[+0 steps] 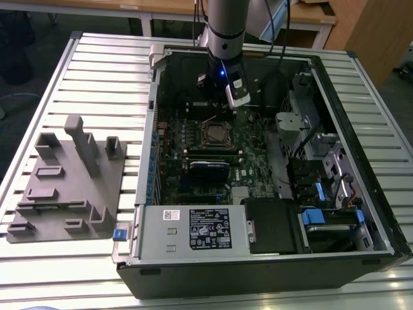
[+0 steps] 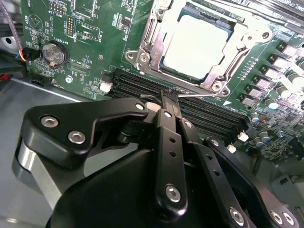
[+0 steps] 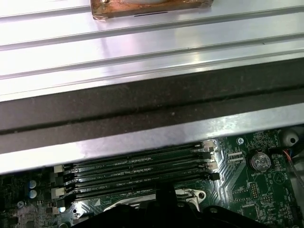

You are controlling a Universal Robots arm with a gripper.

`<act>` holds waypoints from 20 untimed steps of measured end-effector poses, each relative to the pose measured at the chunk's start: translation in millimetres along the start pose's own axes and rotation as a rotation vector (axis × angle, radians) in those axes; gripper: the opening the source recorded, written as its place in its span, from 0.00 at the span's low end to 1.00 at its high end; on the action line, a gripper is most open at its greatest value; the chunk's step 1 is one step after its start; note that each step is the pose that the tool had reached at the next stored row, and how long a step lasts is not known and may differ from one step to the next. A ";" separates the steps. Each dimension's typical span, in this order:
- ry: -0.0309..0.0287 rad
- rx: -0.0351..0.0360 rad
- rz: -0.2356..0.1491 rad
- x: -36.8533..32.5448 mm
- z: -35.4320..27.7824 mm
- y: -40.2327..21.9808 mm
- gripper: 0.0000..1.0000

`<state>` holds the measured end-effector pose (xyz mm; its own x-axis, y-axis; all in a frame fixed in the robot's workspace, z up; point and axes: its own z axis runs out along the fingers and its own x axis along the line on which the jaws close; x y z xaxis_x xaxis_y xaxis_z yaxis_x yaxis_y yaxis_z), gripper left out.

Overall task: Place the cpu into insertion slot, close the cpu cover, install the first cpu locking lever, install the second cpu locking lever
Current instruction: 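Install the first cpu locking lever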

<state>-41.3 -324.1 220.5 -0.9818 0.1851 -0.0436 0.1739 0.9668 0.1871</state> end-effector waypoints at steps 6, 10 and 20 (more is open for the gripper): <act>-0.0001 -0.0007 0.001 0.6 -0.8 0.0 0.11; -0.0002 -0.0068 0.002 6.9 -0.8 -1.1 0.11; -0.0157 -0.0029 0.081 7.7 0.8 -1.7 0.11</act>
<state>-49.1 -324.2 219.0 -0.9630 0.2659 -0.0435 0.2530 0.9479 0.1935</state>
